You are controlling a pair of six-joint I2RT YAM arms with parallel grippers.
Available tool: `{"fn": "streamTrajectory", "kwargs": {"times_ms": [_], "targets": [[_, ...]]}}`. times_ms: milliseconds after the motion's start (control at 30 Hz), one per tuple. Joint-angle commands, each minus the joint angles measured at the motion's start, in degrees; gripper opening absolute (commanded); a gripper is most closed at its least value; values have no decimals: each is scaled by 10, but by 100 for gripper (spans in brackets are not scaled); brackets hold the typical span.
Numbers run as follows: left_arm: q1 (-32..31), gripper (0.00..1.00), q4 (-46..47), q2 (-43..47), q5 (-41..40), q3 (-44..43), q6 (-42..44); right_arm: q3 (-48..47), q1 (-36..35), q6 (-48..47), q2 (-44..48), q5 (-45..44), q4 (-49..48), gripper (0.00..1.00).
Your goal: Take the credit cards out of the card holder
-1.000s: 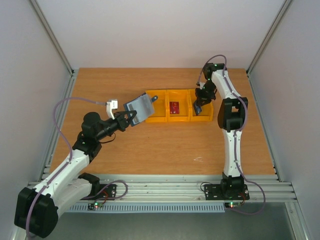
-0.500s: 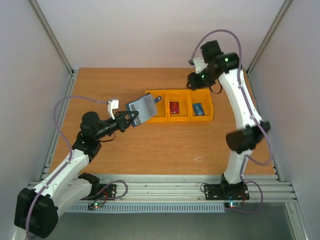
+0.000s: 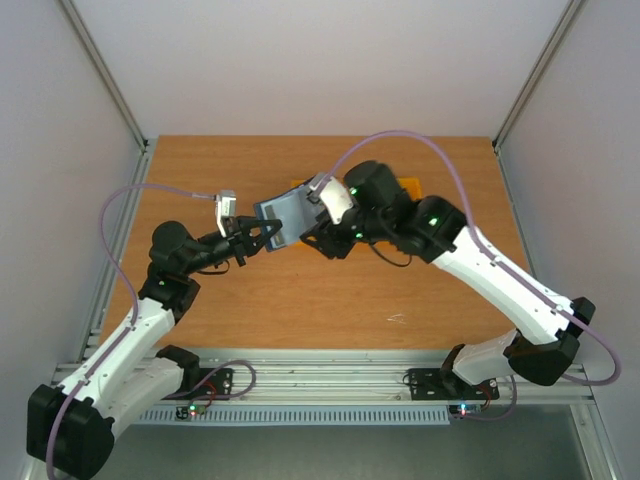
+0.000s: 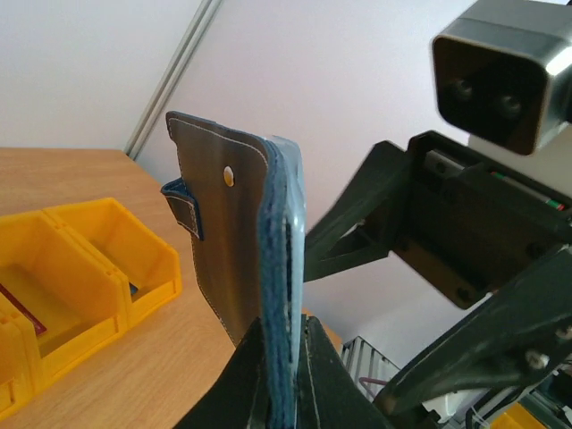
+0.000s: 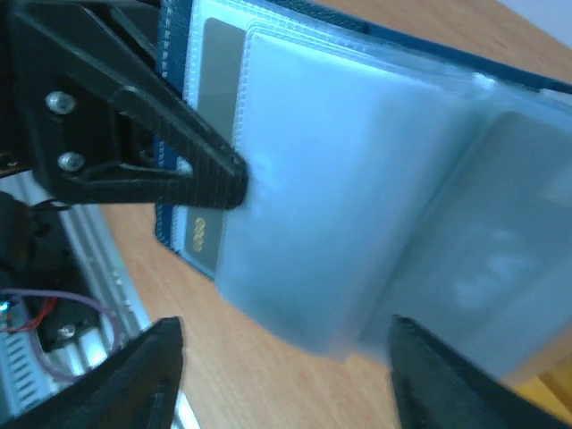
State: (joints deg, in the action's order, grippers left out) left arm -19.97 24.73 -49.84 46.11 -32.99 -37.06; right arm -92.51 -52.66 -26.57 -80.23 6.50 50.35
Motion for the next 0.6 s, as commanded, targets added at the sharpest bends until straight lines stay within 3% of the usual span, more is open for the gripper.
{"fn": "streamTrajectory", "kwargs": {"times_ms": [0, 200, 400, 567], "targets": [[-7, 0, 48, 16, 15, -15, -6, 12, -30, 33, -16, -126, -62, 70], [-13, 0, 53, 25, 20, -12, -12, 9, -66, 39, -47, -183, -82, 73], [-16, 0, 52, 34, 20, -7, -17, 20, -67, 74, -46, -234, -123, 71], [-16, 0, 53, 35, 28, -6, -20, 25, -67, 71, -43, -223, -125, 30]]}}
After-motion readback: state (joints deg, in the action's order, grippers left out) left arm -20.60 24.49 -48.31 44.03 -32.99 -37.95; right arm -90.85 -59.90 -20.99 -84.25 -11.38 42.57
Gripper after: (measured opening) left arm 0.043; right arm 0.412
